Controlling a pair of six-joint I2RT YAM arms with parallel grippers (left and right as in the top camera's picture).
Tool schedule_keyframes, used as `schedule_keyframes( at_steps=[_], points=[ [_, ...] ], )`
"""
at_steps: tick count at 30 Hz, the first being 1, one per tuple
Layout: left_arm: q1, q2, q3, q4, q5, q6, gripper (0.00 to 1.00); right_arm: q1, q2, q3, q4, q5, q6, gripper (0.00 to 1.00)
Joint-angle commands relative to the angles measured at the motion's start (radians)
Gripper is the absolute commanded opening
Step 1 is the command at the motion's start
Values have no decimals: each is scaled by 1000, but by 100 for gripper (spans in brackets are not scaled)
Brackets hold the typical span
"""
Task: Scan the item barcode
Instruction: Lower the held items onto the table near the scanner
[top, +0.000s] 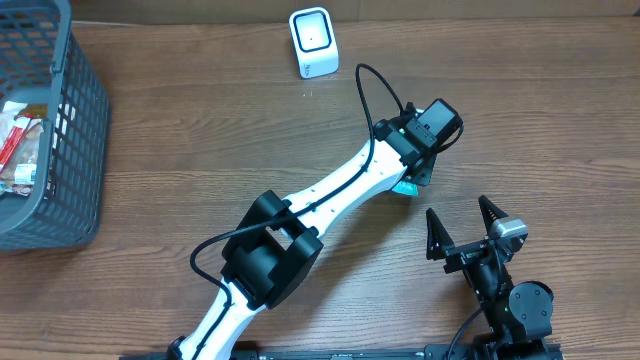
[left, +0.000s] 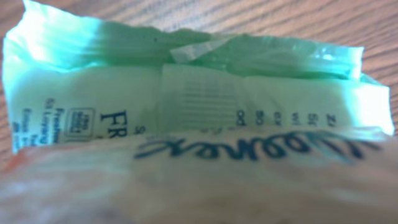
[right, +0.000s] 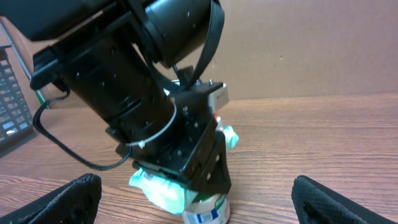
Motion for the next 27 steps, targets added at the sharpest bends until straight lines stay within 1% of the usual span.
schedule_keyframes(
  at_steps=[1,4,6,9,11,13,19,25,27],
  points=[
    [5,-9,-2,11,15,17,61,-5,-6,-10,4,2,3,100],
    [6,-9,-2,11,14,18,78,-5,-6,-10,4,2,3,100],
    [5,-9,-2,11,15,28,81,-5,-6,-10,4,2,3,100],
    [5,-10,-1,11,20,37,90,-5,-6,-10,4,2,3,100],
    [5,-11,6,10,24,59,93,-5,-6,-10,4,2,3,100],
    [6,-19,22,3,27,74,100,-5,-6,-10,4,2,3,100],
    [5,-56,98,-54,26,81,100,-5,-6,-10,4,2,3,100],
    [6,-68,101,-62,24,95,100,-5,-6,-10,4,2,3,100],
    [6,-68,101,-74,17,95,96,-5,-6,-10,4,2,3,100]
  ],
)
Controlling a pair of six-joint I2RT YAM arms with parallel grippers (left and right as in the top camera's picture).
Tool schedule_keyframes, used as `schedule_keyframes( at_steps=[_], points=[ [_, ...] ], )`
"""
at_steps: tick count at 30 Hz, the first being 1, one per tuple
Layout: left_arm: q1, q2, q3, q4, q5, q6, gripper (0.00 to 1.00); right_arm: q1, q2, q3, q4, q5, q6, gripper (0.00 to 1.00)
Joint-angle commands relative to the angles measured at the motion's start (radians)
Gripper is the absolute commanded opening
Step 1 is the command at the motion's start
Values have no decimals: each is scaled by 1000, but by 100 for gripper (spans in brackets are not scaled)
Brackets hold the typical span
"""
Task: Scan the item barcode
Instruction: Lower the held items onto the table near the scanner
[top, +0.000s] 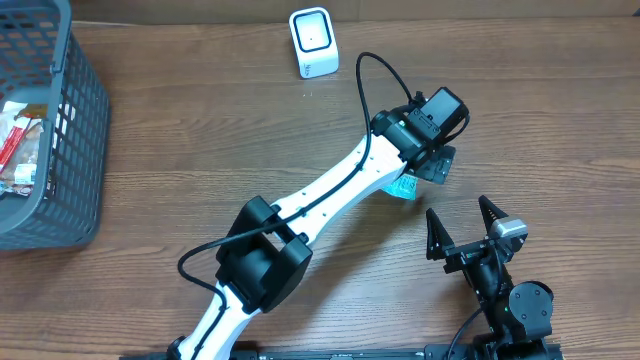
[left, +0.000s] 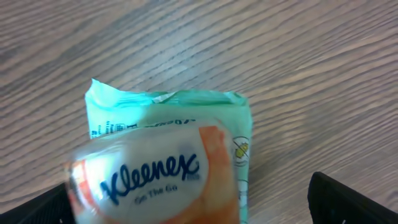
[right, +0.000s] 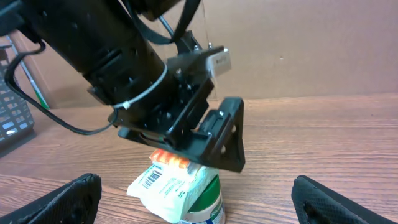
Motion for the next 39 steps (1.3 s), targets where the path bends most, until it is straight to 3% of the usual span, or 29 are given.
schedule_keyframes(
  at_steps=[1,5,16,21,27,29,31,35,39],
  points=[
    [6,-32,20,-17,-2,19,93,-5,-6,-10,4,1,4,100],
    [6,-32,20,-25,-6,20,79,-5,-6,-10,4,1,4,100],
    [6,-30,8,-87,-7,19,72,-5,-6,-10,4,1,4,100],
    [11,-30,8,-83,-7,19,58,-5,-6,-10,4,1,4,100],
    [14,-30,8,-88,-6,19,60,-5,-6,-10,4,1,4,100],
    [13,-29,8,-95,-6,19,66,-5,-6,-10,4,1,4,100],
    [11,-28,8,-102,-6,19,67,-5,-6,-10,4,1,4,100],
    [11,-22,-1,-106,-6,19,61,-5,-6,-10,4,1,4,100],
    [11,-22,-4,-104,-6,19,48,-5,-6,-10,4,1,4,100]
  ],
)
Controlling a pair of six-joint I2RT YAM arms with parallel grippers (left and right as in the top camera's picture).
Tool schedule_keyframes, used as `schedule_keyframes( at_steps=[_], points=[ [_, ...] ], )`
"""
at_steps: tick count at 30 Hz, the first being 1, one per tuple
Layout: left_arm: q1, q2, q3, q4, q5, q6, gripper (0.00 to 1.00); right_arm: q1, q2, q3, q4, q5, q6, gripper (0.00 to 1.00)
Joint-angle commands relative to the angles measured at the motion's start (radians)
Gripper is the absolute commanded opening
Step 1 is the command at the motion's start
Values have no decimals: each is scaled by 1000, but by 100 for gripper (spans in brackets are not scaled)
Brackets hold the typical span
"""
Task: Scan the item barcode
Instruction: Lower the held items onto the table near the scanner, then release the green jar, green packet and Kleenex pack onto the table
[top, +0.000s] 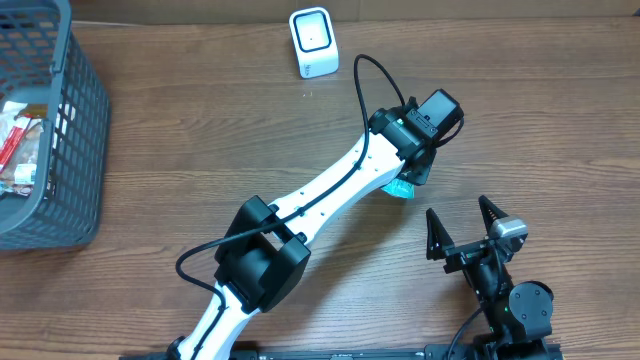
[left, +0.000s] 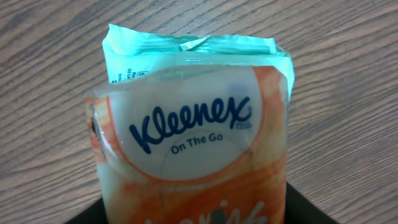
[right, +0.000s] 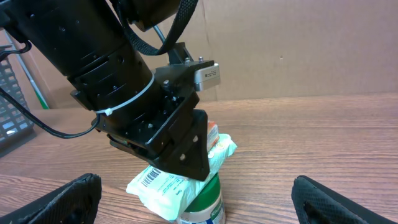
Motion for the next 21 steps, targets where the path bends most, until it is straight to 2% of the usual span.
schedule_keyframes(
  at_steps=[1,14,21],
  points=[
    [4,-23,-4,3,-5,10,47,-5,-6,-10,4,1,3,100],
    [18,-127,4,-18,-6,10,47,-5,-6,-10,4,1,3,100],
    [80,-209,4,-111,-19,10,48,-5,-6,-10,4,1,3,100]
  ],
)
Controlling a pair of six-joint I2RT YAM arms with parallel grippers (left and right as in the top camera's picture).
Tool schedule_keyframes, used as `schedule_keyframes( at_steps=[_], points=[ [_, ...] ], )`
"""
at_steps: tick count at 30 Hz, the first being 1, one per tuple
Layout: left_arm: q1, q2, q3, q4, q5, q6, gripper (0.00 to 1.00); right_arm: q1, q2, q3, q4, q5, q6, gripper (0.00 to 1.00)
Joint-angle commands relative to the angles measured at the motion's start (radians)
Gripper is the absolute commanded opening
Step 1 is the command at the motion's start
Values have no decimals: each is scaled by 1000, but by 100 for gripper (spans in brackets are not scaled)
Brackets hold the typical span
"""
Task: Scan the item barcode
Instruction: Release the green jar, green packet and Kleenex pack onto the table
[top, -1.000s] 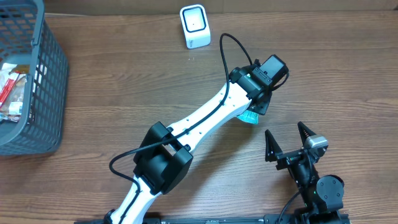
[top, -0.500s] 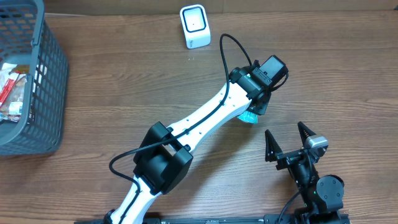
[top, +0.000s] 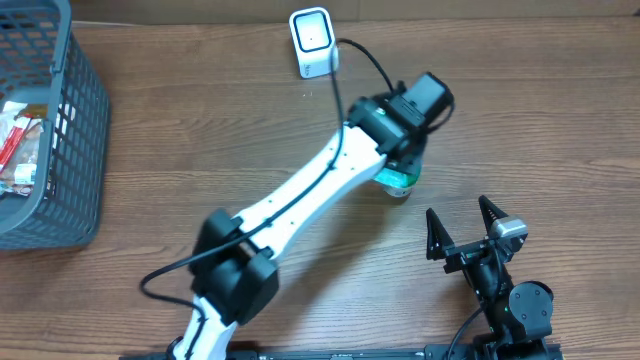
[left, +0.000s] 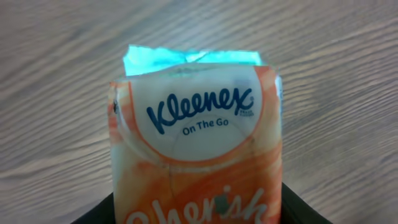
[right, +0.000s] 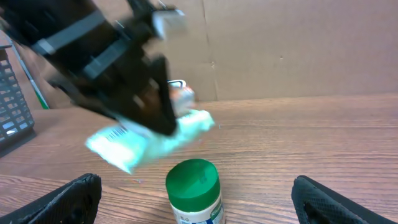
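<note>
An orange and teal Kleenex tissue pack (left: 196, 143) hangs clear of the table, and my left gripper (top: 400, 148) is shut on its lower end. Black fingers (left: 93, 214) flank the pack in the left wrist view. In the right wrist view the pack (right: 149, 140) is blurred, with its barcode end pointing left. The white barcode scanner (top: 313, 42) stands at the table's far edge, up and left of the left gripper. My right gripper (top: 458, 212) rests open near the front edge, holding nothing.
A jar with a green lid (right: 194, 190) stands upright just below the held pack, also seen from above (top: 397, 180). A grey mesh basket (top: 60, 130) with packets inside sits at the far left. Cardboard (right: 298, 43) backs the table.
My left gripper, shut on the tissue pack, has lifted it off the green-lidded jar and moved it up and left toward the scanner. The jar now stands bare. The right arm is unchanged.
First my left gripper was pressed low against the tissue pack on the jar's lid. Then it stood open above the pack, which lay on the lid. Then its fingers were down around the pack. Now the pack hangs in the gripper, clear of the jar.
</note>
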Motion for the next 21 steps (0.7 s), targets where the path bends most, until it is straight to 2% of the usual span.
schedule_keyframes(
  at_steps=[1,12,21],
  points=[
    [51,-79,4,-50,-22,8,47,-5,-6,-10,4,1,3,100],
    [147,-77,-34,-272,-31,0,44,-5,-6,-10,4,1,3,100],
    [141,-77,-201,-264,-13,-24,45,-5,-6,-10,4,1,3,100]
  ],
)
